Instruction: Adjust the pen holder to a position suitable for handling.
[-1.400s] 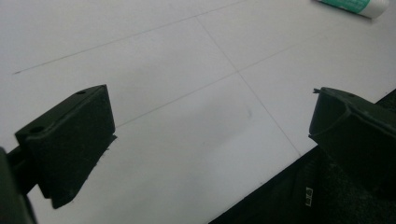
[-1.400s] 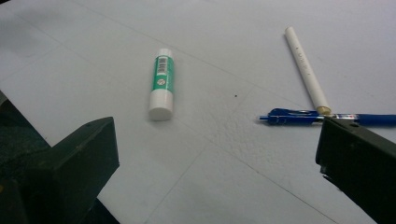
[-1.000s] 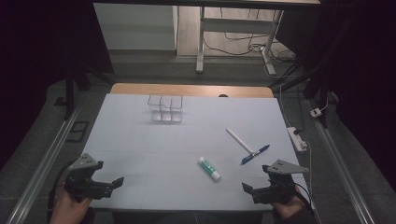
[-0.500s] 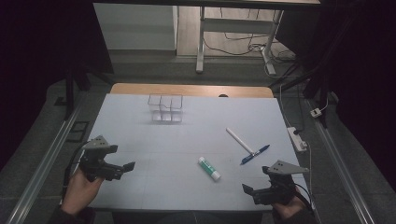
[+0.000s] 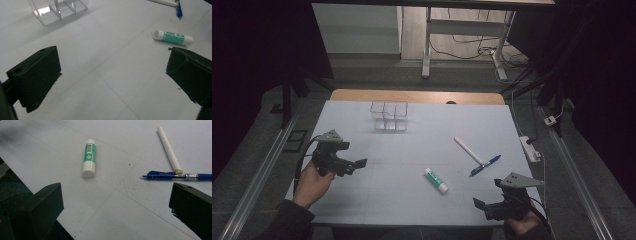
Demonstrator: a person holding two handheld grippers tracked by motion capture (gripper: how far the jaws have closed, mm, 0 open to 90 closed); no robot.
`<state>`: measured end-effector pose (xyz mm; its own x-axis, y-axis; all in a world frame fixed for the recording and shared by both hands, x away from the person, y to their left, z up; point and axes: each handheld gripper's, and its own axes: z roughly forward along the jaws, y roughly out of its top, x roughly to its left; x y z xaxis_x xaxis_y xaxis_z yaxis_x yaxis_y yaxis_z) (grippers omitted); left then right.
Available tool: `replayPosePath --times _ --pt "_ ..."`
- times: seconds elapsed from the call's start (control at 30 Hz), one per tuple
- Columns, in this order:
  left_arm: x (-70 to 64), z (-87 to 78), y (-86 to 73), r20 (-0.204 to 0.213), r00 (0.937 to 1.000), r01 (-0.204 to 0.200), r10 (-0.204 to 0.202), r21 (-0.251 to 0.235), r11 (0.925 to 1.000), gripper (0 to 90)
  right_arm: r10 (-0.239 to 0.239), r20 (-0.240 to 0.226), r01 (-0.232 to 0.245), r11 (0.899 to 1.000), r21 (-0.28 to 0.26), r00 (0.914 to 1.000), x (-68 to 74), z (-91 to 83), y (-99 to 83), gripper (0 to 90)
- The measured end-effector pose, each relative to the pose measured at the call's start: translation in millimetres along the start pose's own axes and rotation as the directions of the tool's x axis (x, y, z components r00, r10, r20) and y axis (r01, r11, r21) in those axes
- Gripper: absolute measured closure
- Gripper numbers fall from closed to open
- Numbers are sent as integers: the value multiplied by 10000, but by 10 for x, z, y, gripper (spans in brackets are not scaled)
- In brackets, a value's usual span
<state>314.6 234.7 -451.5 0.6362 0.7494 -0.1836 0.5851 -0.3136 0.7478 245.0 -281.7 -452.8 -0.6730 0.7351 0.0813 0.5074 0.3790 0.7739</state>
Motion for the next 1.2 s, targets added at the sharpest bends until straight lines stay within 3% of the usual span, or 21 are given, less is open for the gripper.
replayPosePath --times 0.07,0.13,0.2,0.27,0.33,0.5,0.67,0.77,1.07,1.2 --pt "39 41 58 -172 9999 14 -13 71 10000 0 -7 -17 7 10000 8 10000 -1 -2 -1 0" --pt "115 116 129 -155 9989 447 -445 102 9989 0 -43 -29 43 10000 7 10000 0 -1 -2 0" --pt "155 175 168 -179 9981 585 -582 143 9982 3 -62 -44 62 10000 14 10000 1 0 -2 0" --pt "169 204 191 -311 9979 573 -565 232 9981 2 -68 -56 68 10000 31 10000 2 2 -1 0" --pt "211 271 266 -855 9956 418 -383 396 9983 1 -72 -58 73 10000 50 10000 3 2 -1 0" --pt "308 351 378 -983 9937 575 -532 410 9975 1 -73 -71 74 9999 75 9999 2 2 -1 0" --pt "419 468 515 -1308 9906 493 -413 590 9970 1 -105 -105 106 9999 85 9999 3 3 -2 0" --pt "504 519 599 -1398 9885 669 -581 594 9960 2 -80 -129 82 9999 89 9999 1 3 -3 0" --pt "753 669 845 -1964 9749 1200 -1047 675 9905 48 -120 -194 122 9999 102 9997 1 4 -3 0" --pt "856 733 955 -2344 9649 1396 -1187 743 9874 63 -82 -228 83 10000 52 9997 -1 5 -6 0"
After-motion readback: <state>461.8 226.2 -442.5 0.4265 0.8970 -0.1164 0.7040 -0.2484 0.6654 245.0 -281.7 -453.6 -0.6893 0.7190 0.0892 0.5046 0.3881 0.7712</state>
